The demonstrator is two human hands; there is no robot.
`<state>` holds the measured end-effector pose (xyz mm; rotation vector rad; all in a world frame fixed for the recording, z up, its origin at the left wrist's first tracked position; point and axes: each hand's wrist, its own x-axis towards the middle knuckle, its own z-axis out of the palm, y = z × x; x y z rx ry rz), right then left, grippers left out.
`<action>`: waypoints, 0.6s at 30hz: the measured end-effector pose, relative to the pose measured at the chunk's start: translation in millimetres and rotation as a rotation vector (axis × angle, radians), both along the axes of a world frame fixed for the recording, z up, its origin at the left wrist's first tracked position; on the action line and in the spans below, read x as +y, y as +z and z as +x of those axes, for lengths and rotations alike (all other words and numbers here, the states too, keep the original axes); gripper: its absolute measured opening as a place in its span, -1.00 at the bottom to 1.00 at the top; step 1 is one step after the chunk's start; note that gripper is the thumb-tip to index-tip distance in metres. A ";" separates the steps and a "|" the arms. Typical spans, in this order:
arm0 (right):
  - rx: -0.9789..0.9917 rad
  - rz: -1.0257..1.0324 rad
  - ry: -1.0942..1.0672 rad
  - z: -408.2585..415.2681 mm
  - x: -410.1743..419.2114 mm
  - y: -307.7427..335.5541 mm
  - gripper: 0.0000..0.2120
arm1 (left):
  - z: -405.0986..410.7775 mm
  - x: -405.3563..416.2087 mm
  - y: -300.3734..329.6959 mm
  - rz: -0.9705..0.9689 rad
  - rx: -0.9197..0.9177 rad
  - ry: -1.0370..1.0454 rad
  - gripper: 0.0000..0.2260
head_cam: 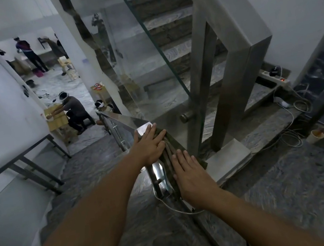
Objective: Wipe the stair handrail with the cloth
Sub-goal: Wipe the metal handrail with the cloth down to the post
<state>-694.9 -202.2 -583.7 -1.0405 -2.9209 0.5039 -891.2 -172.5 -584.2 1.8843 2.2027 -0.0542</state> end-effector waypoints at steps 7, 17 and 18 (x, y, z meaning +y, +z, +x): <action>-0.018 -0.011 -0.034 -22.4 7.8 3.5 -0.38 | -20.0 16.8 -4.3 0.013 -0.054 -0.008 -0.55; -0.008 -0.056 -0.039 -56.8 34.3 -1.2 -0.35 | -55.4 41.9 -6.6 0.074 -0.291 0.077 -0.44; -0.006 -0.066 -0.039 -60.0 37.2 -0.3 -0.32 | -57.5 43.1 -5.8 0.087 -0.348 0.104 -0.44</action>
